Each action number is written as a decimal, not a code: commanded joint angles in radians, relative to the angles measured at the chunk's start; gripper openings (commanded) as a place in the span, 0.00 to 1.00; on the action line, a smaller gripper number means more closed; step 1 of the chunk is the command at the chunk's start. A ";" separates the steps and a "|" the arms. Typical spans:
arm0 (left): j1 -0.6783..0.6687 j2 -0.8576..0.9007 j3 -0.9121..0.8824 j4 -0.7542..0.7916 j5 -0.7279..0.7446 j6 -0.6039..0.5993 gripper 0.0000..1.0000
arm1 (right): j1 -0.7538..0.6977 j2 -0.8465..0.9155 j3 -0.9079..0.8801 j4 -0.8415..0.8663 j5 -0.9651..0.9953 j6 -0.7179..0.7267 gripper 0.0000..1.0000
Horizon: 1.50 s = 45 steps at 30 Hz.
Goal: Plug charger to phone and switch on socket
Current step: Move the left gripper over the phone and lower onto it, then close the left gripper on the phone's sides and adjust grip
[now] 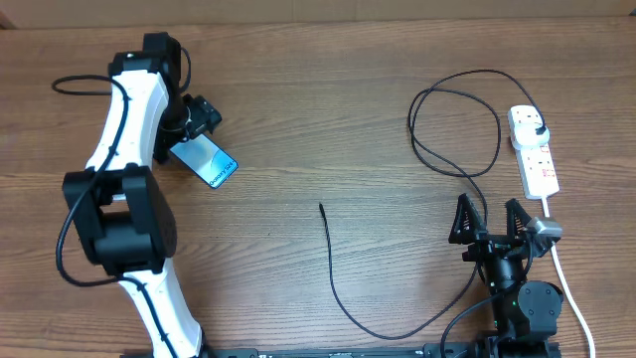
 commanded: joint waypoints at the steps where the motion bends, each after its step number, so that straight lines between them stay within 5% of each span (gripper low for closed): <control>1: 0.004 0.064 0.024 0.009 -0.026 -0.032 1.00 | 0.005 -0.007 -0.011 0.006 0.013 -0.006 1.00; 45: 0.003 0.191 -0.005 0.121 -0.026 -0.141 1.00 | 0.005 -0.007 -0.011 0.006 0.013 -0.006 1.00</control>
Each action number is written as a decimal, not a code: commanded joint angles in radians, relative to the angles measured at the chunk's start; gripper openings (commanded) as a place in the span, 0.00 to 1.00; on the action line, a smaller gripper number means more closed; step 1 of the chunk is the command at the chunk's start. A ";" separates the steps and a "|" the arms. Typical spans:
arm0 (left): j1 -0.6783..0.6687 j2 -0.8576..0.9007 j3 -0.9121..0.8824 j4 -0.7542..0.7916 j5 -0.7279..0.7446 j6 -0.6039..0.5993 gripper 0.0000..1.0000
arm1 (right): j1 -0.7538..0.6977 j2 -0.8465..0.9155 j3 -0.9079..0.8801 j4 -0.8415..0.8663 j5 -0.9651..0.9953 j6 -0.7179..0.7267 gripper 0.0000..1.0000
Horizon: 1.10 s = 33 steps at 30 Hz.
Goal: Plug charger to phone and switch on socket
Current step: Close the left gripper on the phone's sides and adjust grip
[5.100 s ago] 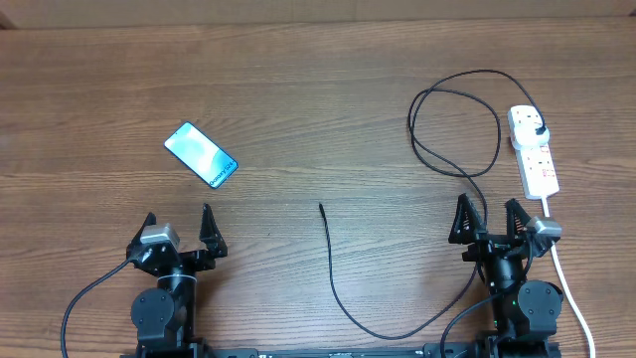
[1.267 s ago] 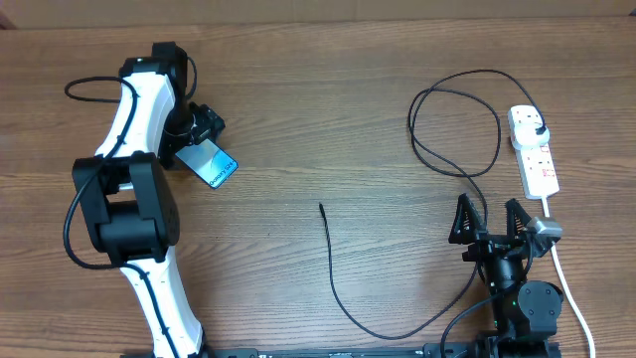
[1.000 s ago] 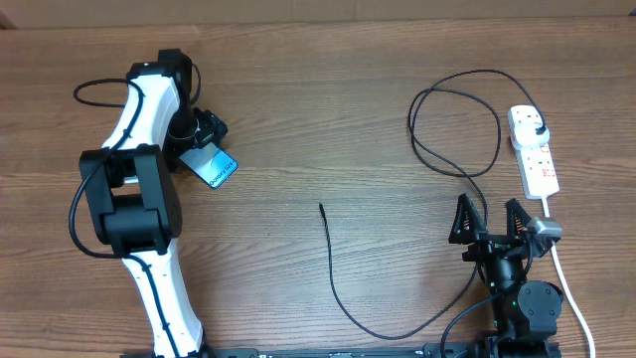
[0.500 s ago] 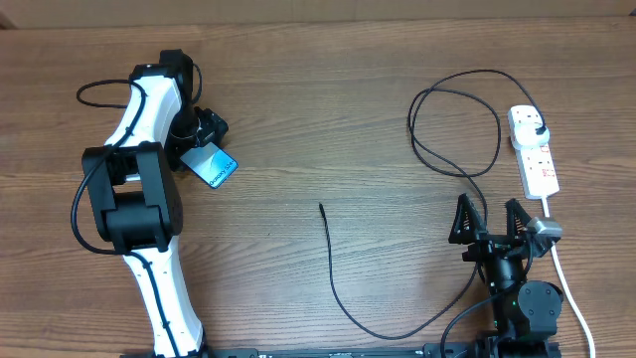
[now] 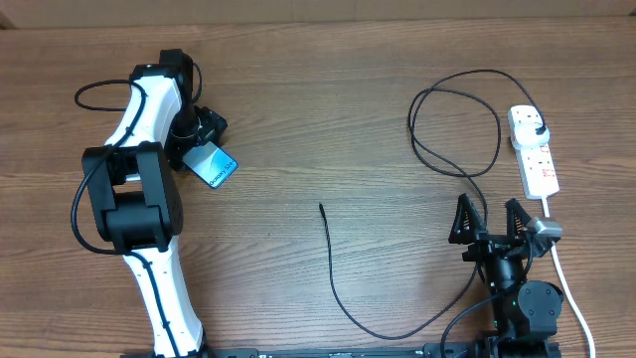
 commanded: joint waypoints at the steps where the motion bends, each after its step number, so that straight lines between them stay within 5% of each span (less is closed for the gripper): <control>1: 0.003 0.022 -0.015 0.019 -0.019 -0.021 1.00 | 0.006 -0.007 -0.011 0.006 0.013 -0.006 1.00; 33: -0.004 0.022 -0.176 0.131 0.032 -0.025 1.00 | 0.006 -0.007 -0.011 0.006 0.013 -0.006 1.00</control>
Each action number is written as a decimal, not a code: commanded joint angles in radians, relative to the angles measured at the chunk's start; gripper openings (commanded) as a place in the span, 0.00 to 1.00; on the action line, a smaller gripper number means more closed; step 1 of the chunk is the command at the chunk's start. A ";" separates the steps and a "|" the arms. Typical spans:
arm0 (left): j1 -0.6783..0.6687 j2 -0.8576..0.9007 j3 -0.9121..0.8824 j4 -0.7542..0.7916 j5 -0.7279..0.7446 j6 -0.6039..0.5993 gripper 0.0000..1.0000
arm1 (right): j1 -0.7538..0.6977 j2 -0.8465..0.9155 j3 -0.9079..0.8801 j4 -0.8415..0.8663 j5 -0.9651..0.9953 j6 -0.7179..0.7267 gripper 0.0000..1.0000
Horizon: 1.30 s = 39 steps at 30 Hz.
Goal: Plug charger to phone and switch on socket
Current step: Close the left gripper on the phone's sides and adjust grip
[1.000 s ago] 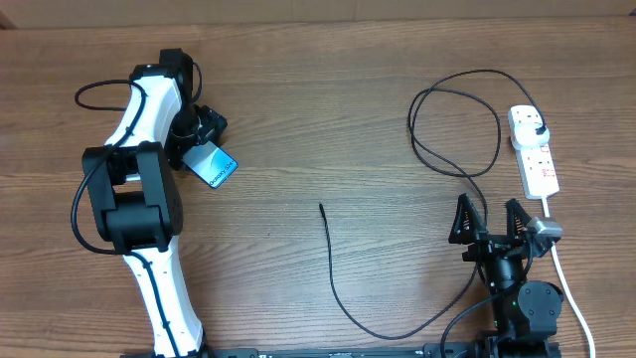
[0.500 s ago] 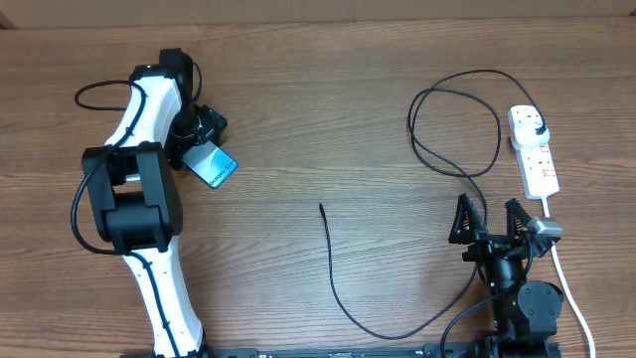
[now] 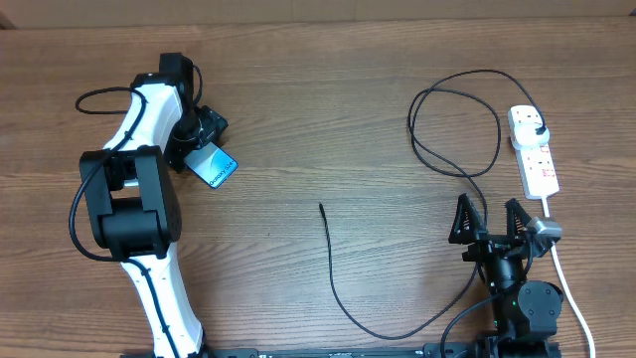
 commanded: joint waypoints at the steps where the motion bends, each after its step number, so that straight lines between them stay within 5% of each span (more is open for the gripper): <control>1: -0.002 0.072 -0.064 -0.007 0.032 -0.021 1.00 | 0.006 -0.007 -0.011 0.006 0.014 -0.006 1.00; 39: 0.053 0.072 -0.063 -0.040 0.097 -0.073 1.00 | 0.006 -0.007 -0.011 0.006 0.014 -0.006 1.00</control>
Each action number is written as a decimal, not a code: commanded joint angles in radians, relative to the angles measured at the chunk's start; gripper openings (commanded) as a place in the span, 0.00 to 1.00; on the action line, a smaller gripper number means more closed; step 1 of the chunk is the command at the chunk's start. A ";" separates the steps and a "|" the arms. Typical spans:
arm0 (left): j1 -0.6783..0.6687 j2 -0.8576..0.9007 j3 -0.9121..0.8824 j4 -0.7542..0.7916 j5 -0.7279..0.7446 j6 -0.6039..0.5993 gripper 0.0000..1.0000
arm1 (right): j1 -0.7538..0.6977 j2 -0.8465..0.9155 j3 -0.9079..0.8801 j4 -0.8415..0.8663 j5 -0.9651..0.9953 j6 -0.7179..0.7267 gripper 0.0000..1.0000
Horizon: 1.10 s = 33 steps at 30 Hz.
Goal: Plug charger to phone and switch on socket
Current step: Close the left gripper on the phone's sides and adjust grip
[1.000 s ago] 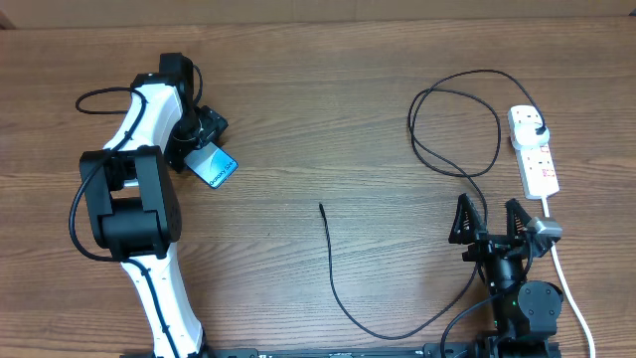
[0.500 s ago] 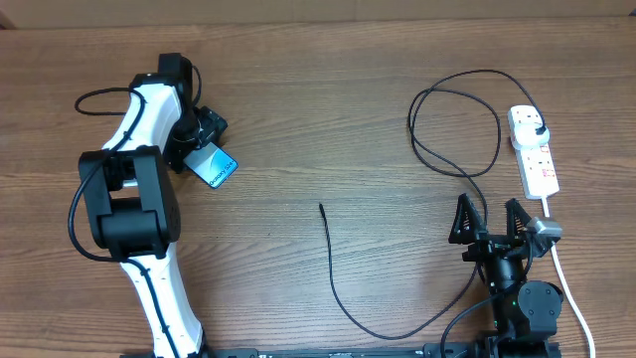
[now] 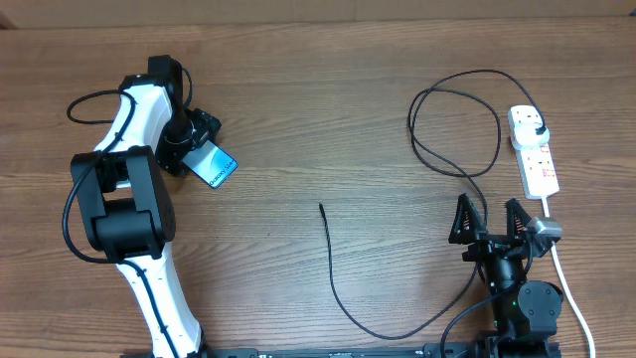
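The phone [image 3: 213, 165] lies tilted at the left of the table, its pale screen up and a blue patch at its lower right end. My left gripper [image 3: 195, 137] is over the phone's upper left end and hides it; its fingers are hidden under the wrist. The black charger cable [image 3: 333, 267] runs from a plug in the white socket strip [image 3: 534, 151] at the right, loops, and ends in a free tip [image 3: 321, 207] mid-table. Near the front right edge, my right gripper [image 3: 489, 221] stands open and holds nothing.
A white lead [image 3: 568, 288] runs from the socket strip toward the front edge, beside the right arm's base. The cable's loops [image 3: 457, 119] lie left of the strip. The left arm's body [image 3: 124, 209] stretches along the table's left side.
The left arm's wrist and upper link have shifted slightly to the left, with the gripper still on the phone's upper end. Phone, cable and right gripper are where they were.
At first the left gripper was at the phone's upper left corner, with more of the screen showing. Then it covered more of that end, the arm's elbow further right. It has stayed there with small shifts. The right gripper stayed open and still throughout.
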 commanded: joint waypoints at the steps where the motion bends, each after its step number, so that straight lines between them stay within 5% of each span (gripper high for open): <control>1: 0.012 0.075 -0.062 -0.007 0.034 -0.027 1.00 | 0.005 -0.007 -0.011 0.006 0.013 -0.006 1.00; 33: -0.008 0.075 -0.063 -0.056 0.011 0.032 1.00 | 0.005 -0.007 -0.011 0.006 0.013 -0.006 1.00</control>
